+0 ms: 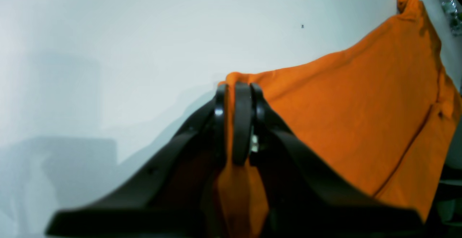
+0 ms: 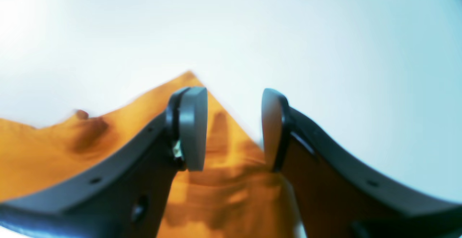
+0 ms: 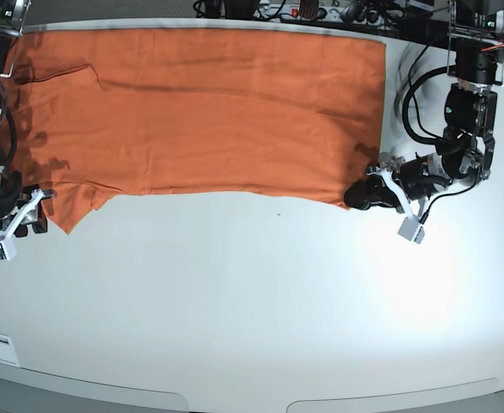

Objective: Fold the T-shirt properly
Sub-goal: 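Move the right gripper to the other hem corner and grasp it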

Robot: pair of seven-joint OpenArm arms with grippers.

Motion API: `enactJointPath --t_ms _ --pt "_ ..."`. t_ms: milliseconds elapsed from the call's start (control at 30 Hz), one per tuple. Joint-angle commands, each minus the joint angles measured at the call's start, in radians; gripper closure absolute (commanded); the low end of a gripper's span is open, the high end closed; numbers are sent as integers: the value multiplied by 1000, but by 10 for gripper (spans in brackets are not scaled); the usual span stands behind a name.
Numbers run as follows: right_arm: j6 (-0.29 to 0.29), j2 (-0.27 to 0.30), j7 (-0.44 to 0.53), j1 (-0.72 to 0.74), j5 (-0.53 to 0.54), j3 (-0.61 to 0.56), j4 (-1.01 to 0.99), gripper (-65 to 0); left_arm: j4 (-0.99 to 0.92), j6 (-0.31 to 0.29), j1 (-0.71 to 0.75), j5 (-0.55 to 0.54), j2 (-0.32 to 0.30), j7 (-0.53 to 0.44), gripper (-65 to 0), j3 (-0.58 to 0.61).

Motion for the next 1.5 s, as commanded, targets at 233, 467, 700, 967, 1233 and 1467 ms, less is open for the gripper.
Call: enactJointPath --t_ms 233,467,700,967,1233,1467 --pt "149 51 -106 258 268 9 -429 -274 7 7 -2 22 -17 12 0 -7" --pt "215 51 -111 305 269 -40 -666 -274 7 7 -2 23 -17 12 0 -7" --pt "215 50 -175 300 314 -182 -674 -274 7 7 -2 23 -18 12 0 -7" --pt "215 56 -214 304 391 -242 -673 -178 7 7 -3 22 -18 12 0 -7" --pt "215 78 -73 329 391 -240 -673 0 7 7 -25 75 -18 -42 0 -7" --pt "215 72 -58 443 382 -240 -673 0 7 7 -123 140 -17 -90 0 -7"
